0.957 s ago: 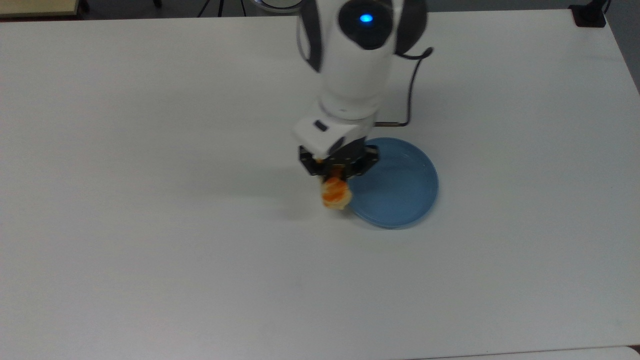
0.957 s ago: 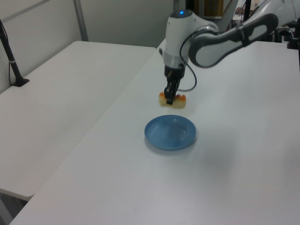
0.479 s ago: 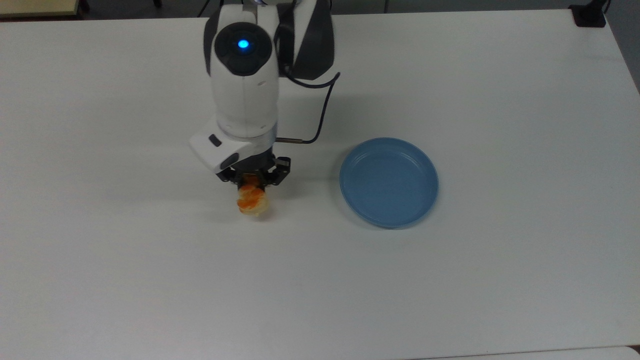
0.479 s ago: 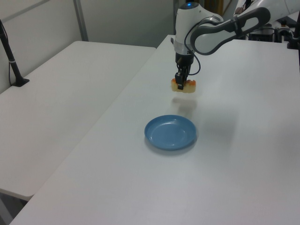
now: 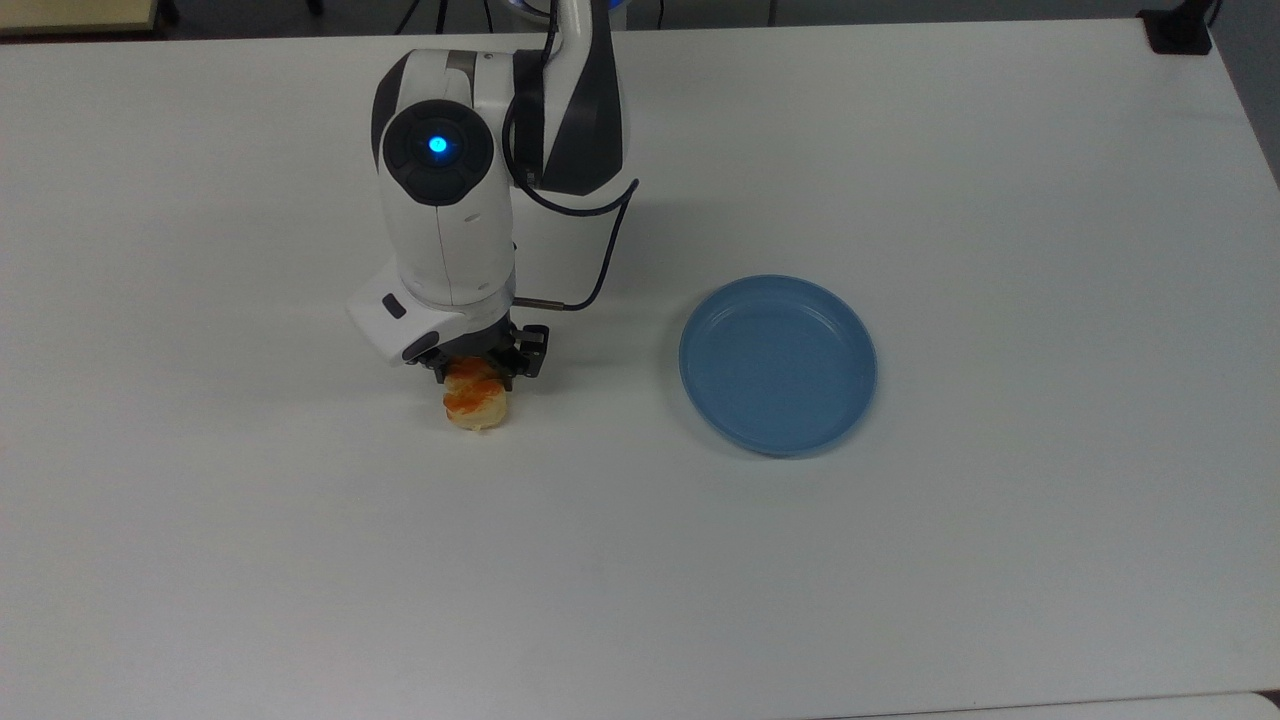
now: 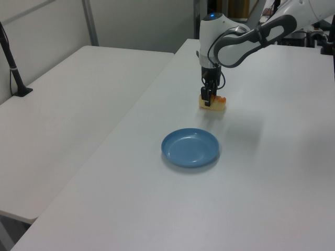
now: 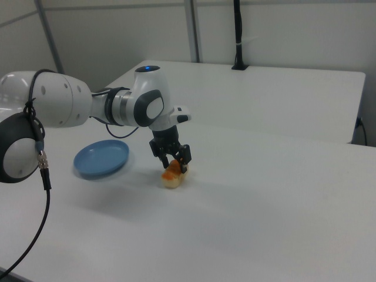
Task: Put the bread on the table
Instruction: 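Lower the bread roll onto the table and open the gripper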
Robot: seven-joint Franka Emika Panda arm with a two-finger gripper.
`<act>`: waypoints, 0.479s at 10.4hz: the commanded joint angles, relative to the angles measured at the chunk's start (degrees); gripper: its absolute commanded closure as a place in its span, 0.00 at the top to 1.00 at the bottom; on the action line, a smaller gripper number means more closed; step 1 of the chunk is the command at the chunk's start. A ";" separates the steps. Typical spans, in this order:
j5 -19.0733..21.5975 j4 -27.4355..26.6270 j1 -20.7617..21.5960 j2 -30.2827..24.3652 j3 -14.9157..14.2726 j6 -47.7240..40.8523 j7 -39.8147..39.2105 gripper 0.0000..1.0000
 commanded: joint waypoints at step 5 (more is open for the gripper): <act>-0.44 0.86 1.59 -13.42 0.44 -11.63 0.05 1.00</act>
